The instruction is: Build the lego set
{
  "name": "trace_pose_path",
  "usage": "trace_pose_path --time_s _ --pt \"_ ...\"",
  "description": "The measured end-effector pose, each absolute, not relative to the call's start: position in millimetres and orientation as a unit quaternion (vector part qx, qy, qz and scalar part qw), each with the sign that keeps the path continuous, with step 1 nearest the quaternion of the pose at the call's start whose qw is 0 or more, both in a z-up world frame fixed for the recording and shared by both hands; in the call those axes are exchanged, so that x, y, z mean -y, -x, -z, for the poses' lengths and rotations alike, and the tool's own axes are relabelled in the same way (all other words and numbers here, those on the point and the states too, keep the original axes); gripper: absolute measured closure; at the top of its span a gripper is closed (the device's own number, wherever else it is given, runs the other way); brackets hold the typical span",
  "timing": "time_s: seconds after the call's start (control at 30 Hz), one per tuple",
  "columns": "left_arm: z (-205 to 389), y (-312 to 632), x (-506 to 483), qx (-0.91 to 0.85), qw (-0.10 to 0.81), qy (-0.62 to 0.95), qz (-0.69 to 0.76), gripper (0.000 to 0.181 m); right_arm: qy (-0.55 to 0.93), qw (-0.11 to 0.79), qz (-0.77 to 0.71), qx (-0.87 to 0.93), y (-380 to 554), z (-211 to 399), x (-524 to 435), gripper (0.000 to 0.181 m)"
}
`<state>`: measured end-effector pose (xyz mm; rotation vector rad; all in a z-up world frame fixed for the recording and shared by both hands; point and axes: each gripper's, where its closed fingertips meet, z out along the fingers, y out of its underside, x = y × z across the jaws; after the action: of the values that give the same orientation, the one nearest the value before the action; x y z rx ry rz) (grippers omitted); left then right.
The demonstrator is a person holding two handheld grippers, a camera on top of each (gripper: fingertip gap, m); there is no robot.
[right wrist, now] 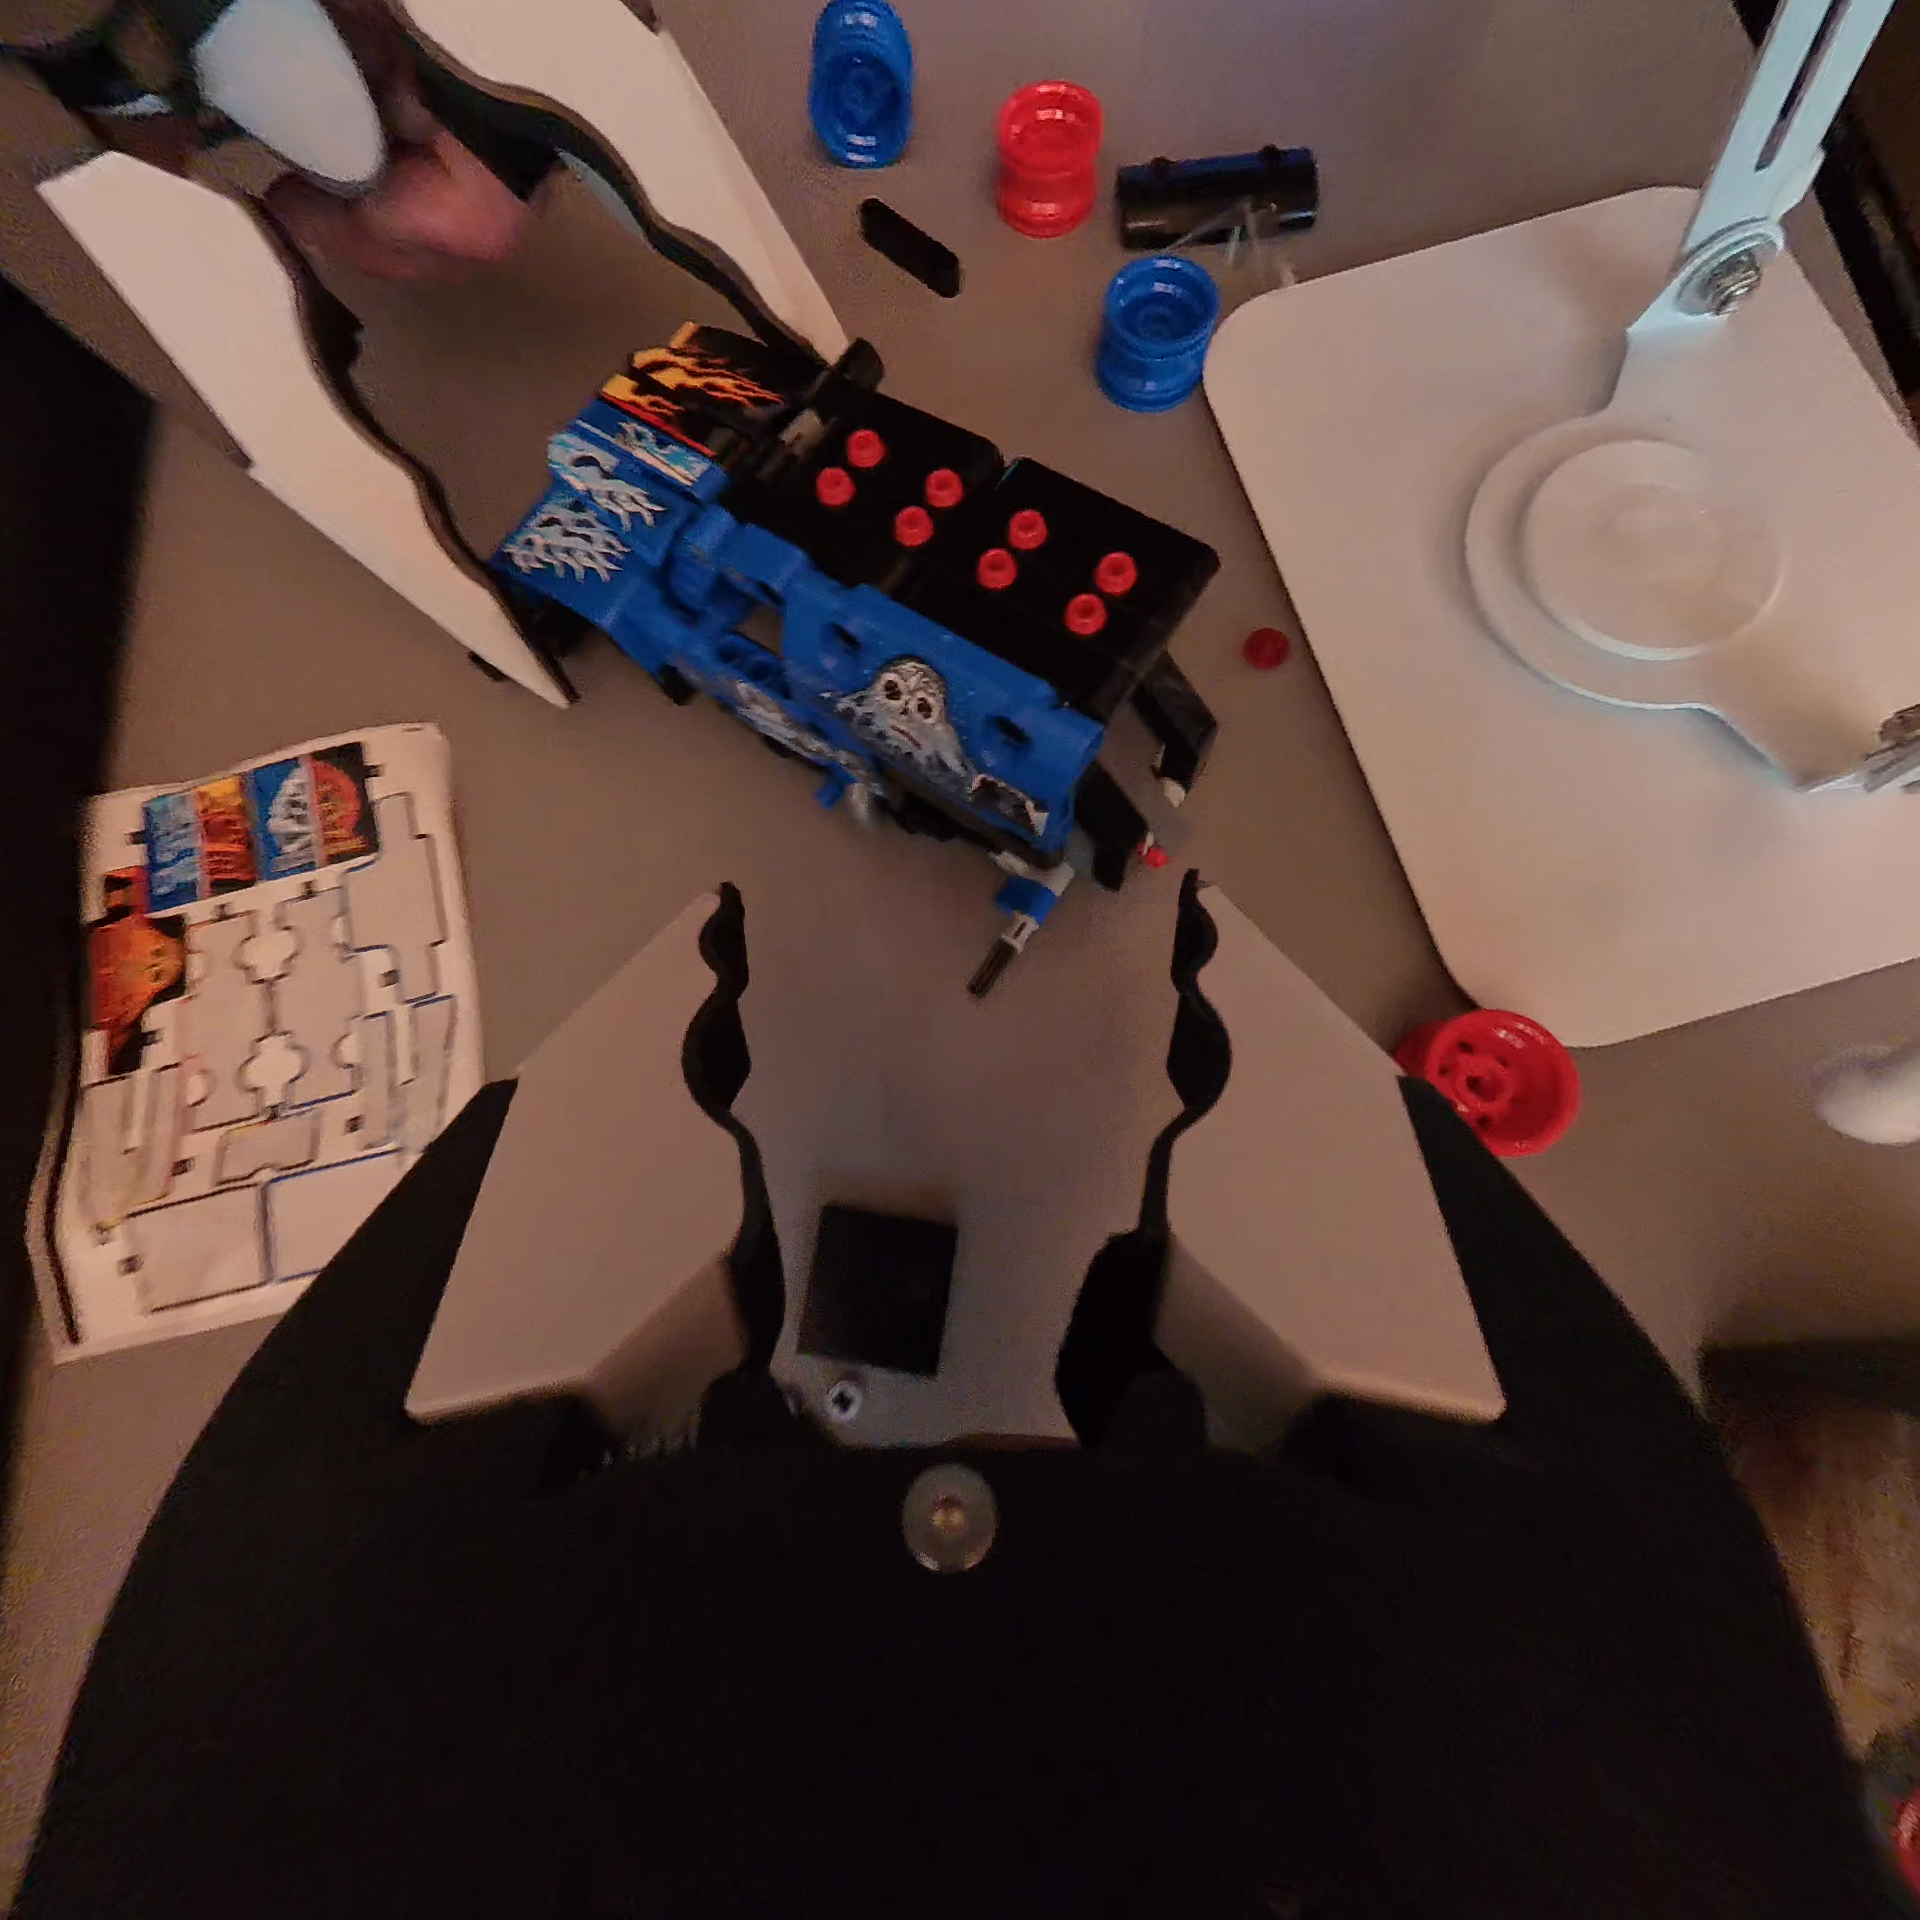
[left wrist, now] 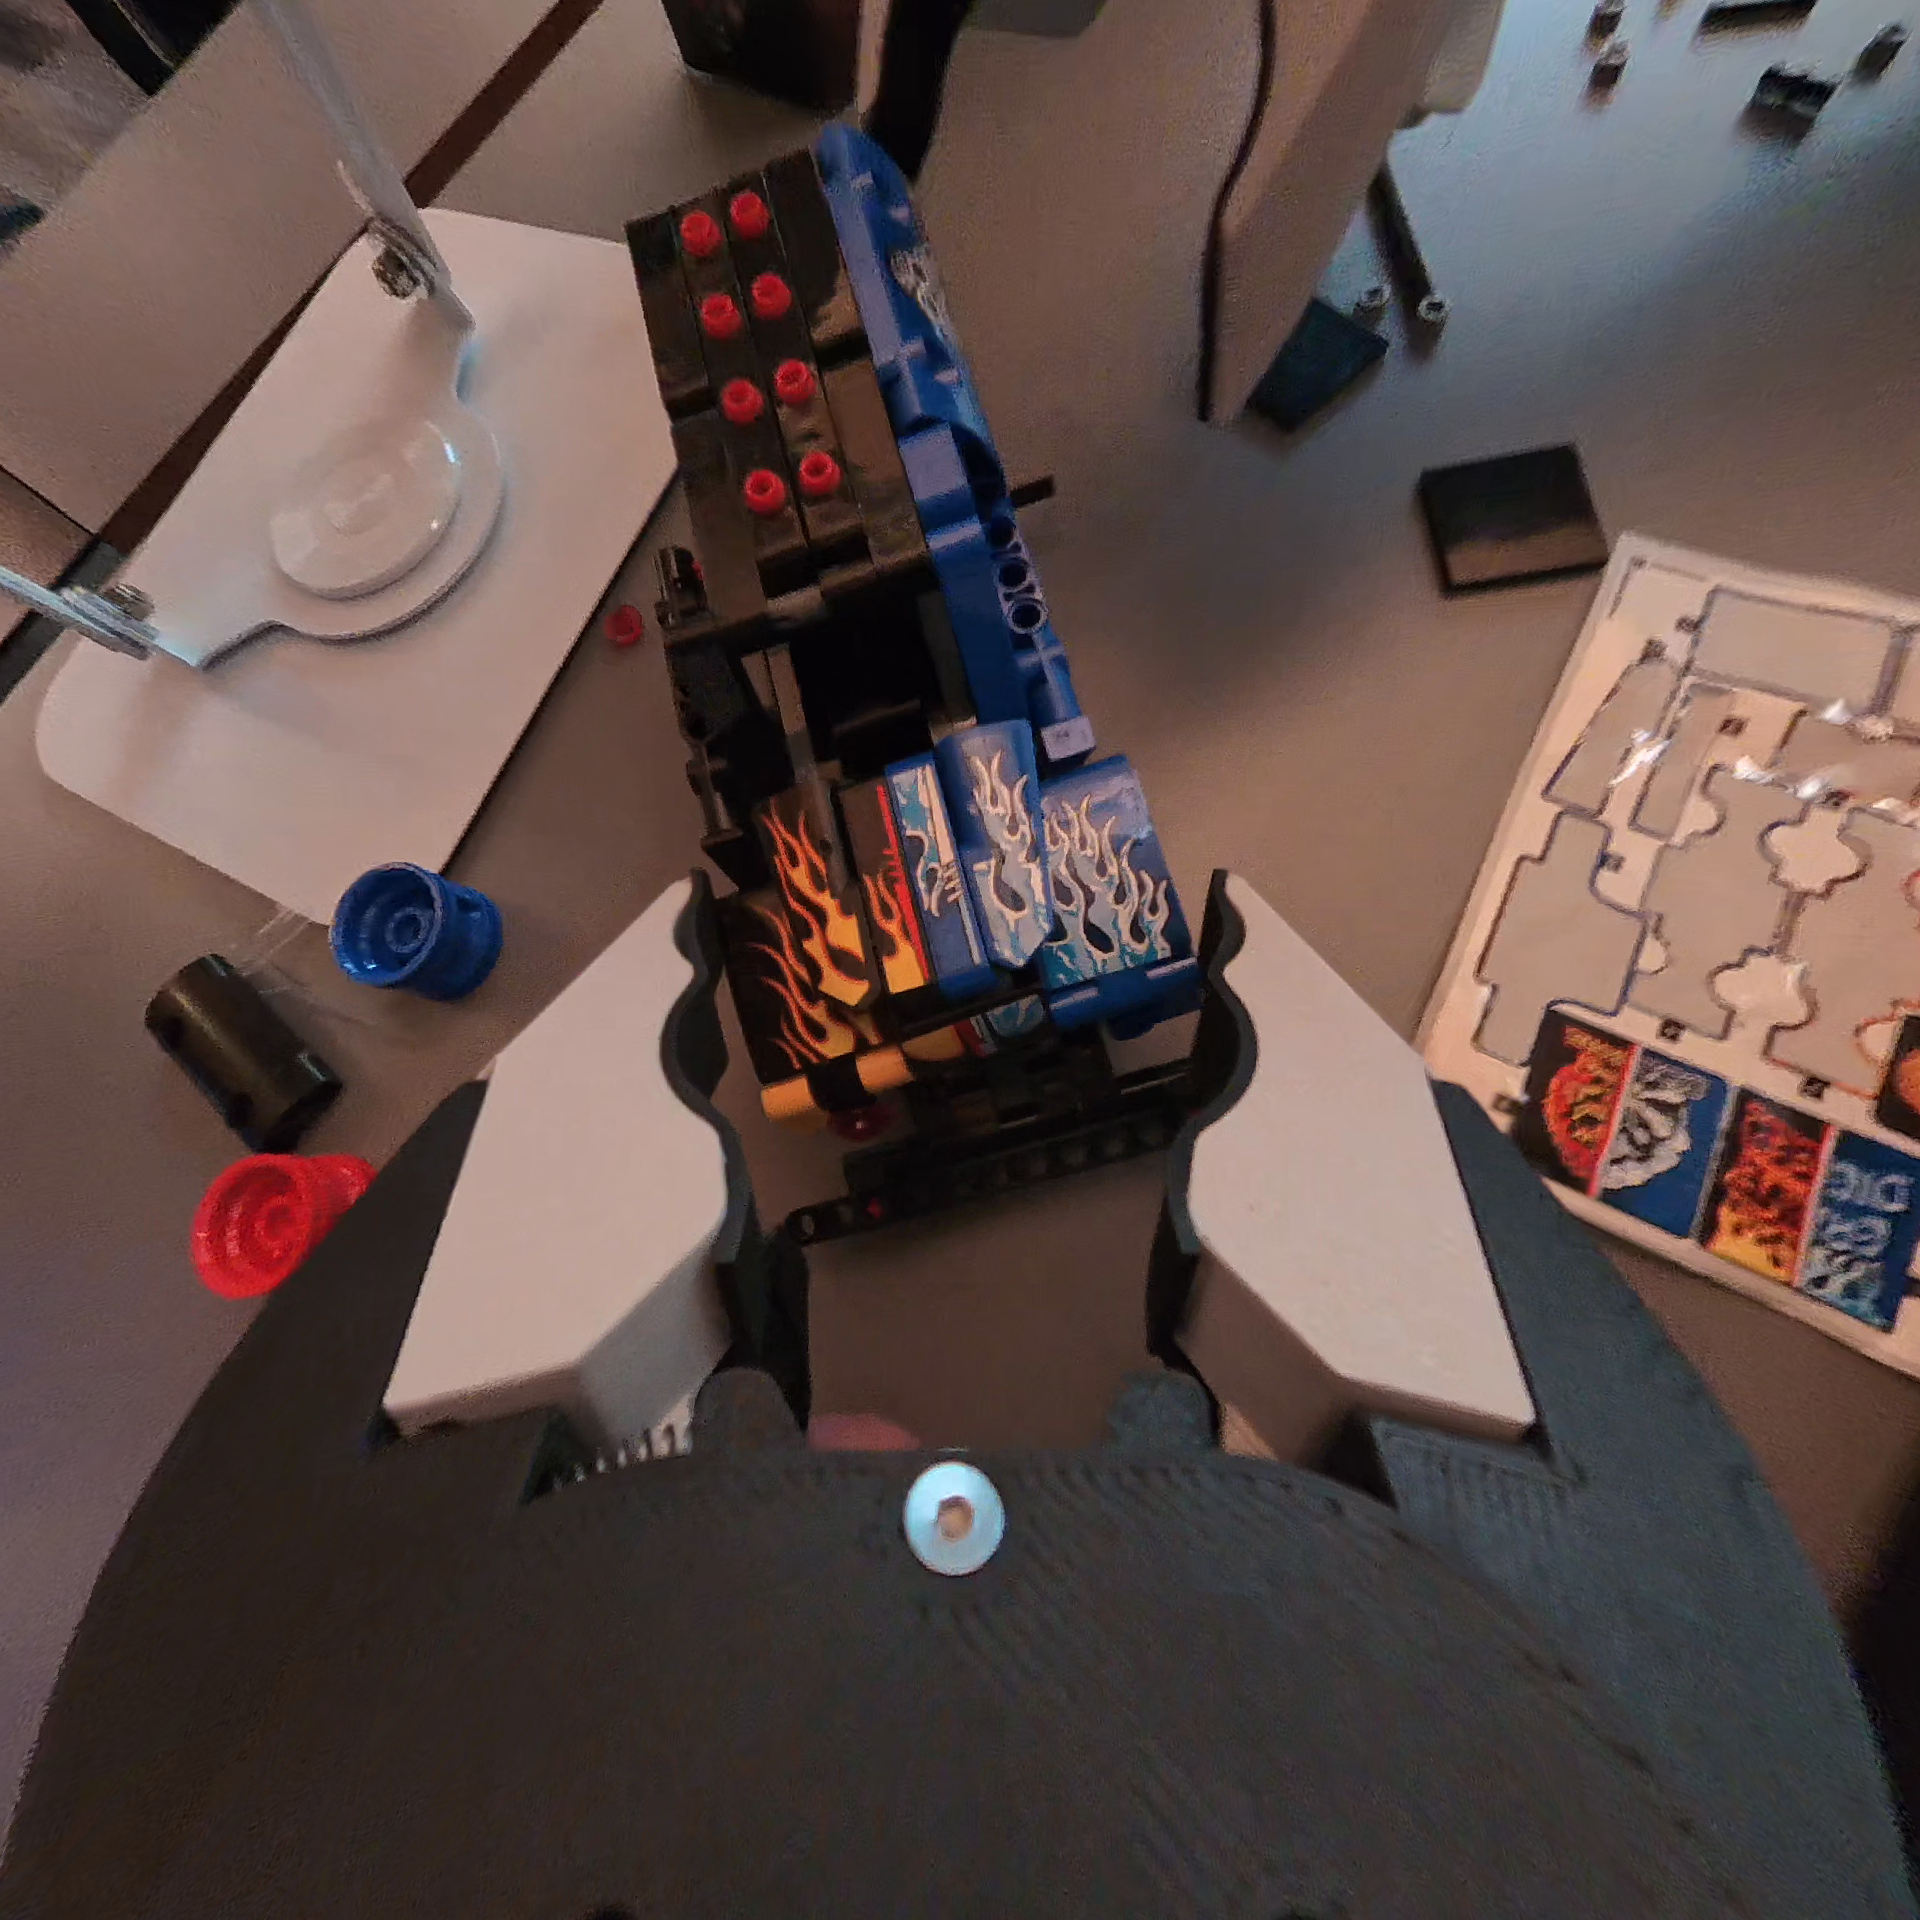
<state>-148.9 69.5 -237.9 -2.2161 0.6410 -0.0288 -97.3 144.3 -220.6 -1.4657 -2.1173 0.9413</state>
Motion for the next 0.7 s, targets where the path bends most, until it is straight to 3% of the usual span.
trace_pose_path --time_s 0.17,0.3,0.4,0.57,0.7 --pt "239 155 -71 -0.277 0.414 0.867 0.014 0.091 0.506 0.191 -0.316 0.779 102 240 -133 0.096" --pt "242 184 -72 -0.258 0.407 0.875 -0.042 0.094 0.497 0.167 -0.315 0.791 94 238 -126 0.122" --pt "246 188 -70 -0.264 0.401 0.876 -0.049 0.085 0.486 0.144 -0.331 0.796 90 238 -117 0.138" --pt "249 196 -67 -0.267 0.392 0.878 -0.057 0.094 0.505 0.183 -0.279 0.796 97 248 -135 0.097" --pt "245 190 -69 -0.233 0.401 0.886 0.004 0.095 0.482 0.206 -0.295 0.799 109 250 -126 0.099"
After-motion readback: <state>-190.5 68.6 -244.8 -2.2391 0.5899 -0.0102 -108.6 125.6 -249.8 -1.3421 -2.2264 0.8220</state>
